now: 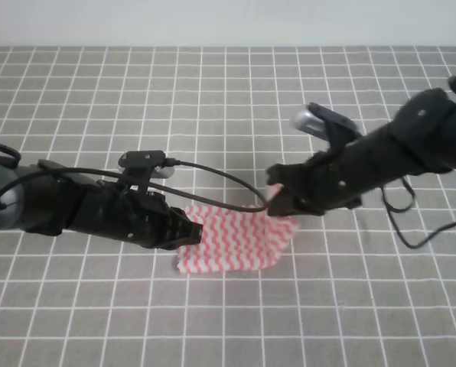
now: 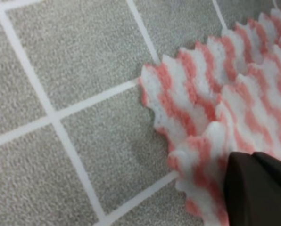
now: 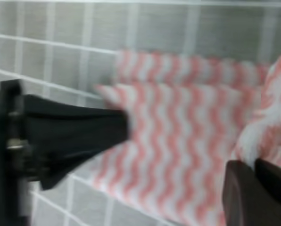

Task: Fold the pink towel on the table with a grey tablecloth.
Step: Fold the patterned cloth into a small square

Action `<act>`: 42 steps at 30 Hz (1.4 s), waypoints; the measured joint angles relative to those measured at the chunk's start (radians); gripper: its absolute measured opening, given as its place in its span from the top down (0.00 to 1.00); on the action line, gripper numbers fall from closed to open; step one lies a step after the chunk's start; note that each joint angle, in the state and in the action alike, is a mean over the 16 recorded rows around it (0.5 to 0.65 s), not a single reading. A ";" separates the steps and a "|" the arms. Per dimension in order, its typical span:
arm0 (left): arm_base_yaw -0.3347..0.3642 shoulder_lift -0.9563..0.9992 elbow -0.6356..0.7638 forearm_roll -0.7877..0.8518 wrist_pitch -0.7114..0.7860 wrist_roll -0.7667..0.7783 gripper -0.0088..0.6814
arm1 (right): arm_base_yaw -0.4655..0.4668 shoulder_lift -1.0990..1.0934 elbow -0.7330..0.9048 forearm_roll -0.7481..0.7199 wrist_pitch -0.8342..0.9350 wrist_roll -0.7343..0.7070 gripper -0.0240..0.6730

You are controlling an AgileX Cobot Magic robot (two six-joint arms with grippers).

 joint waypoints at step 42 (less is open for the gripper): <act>0.020 -0.021 -0.021 0.062 -0.076 0.007 0.99 | 0.129 0.108 -0.154 0.039 0.007 -0.001 0.98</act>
